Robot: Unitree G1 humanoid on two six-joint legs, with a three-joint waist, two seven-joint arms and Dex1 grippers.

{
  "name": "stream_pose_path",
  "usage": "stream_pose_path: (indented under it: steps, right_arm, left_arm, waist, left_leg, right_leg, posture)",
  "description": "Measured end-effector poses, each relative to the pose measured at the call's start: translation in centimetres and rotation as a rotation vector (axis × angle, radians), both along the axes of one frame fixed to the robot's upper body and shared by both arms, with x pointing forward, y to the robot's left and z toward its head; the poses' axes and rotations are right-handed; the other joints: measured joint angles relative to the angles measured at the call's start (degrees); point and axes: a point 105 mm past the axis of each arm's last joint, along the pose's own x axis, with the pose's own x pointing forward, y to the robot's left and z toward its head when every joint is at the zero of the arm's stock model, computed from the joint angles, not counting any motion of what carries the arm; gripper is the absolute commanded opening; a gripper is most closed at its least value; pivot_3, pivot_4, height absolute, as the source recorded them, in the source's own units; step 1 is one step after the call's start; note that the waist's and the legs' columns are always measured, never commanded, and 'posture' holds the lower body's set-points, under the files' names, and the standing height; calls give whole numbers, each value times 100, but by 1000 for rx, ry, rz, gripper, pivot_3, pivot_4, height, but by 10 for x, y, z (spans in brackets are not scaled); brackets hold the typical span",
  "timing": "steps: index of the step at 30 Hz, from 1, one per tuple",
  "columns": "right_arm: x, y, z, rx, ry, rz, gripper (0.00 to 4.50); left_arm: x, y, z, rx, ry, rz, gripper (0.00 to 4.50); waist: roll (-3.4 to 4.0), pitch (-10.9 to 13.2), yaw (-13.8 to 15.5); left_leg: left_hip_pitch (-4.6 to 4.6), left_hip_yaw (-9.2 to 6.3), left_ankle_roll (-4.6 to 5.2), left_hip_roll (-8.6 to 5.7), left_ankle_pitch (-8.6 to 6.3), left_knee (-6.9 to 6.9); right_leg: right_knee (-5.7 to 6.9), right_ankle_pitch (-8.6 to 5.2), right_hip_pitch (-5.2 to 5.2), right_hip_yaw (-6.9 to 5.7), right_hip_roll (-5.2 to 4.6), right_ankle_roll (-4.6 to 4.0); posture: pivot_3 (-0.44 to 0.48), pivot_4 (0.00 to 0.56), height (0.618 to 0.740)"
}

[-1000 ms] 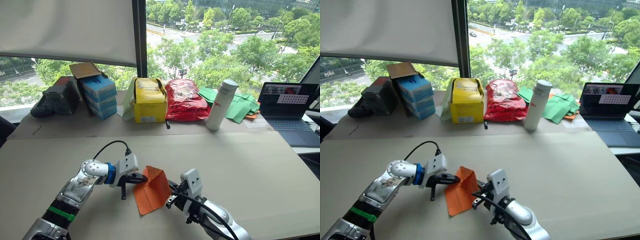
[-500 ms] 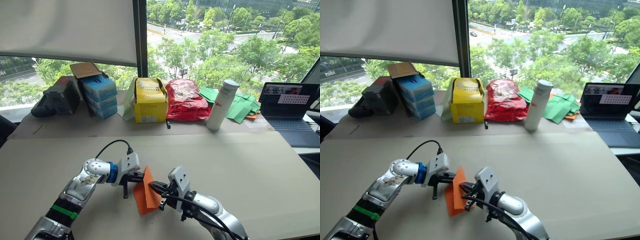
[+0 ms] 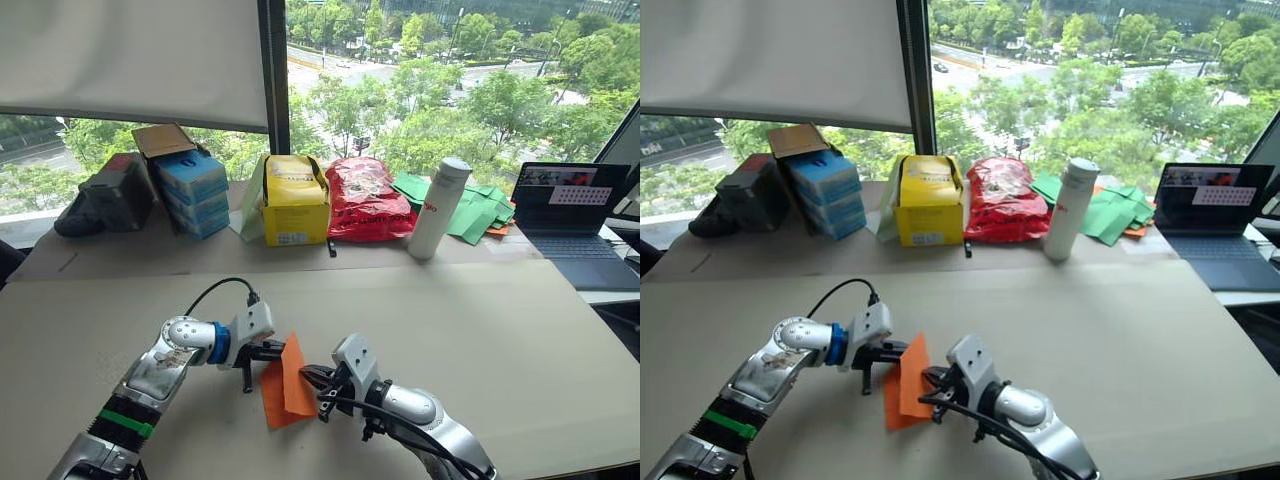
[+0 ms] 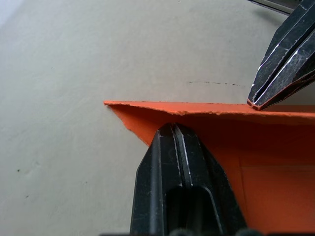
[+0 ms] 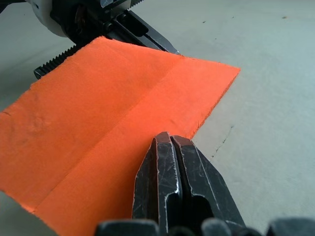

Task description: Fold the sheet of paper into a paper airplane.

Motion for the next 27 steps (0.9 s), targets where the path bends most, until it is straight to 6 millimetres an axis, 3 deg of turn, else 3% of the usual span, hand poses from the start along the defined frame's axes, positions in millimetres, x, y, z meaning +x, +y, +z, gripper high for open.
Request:
stream_pose_path:
  steps: [5,12,21,27]
  right_arm:
    - [2,6,2,-11,-14,33,0]
    - [2,13,3,-18,-26,76,0]
    - [4,23,-1,-48,-28,125,0]
    - [13,24,-4,-94,-43,130,0]
  left_arm:
    - [-1,9,0,-9,7,56,9]
    - [-5,-1,-1,-27,7,46,9]
    - [-9,4,-1,-20,3,80,9]
    - [-7,13,25,-62,-41,125,9]
  waist:
    - [1,1,-24]
    - [1,1,-9]
    - [1,1,-41]
    - [1,1,-46]
  left_leg:
    - [-1,-2,0,-1,0,0]
    - [-2,-1,0,-2,-1,1]
    - [-2,-1,-3,-1,1,-1]
    - [6,-7,-13,1,7,-4]
  right_leg:
    - [1,0,0,0,-4,0]
    - [0,1,1,2,-7,0]
    - [0,1,-1,7,-6,-1]
    - [2,4,4,21,-7,-6]
  posture:
    - [0,150,740]
    - [0,150,740]
    - [0,150,740]
    - [0,150,740]
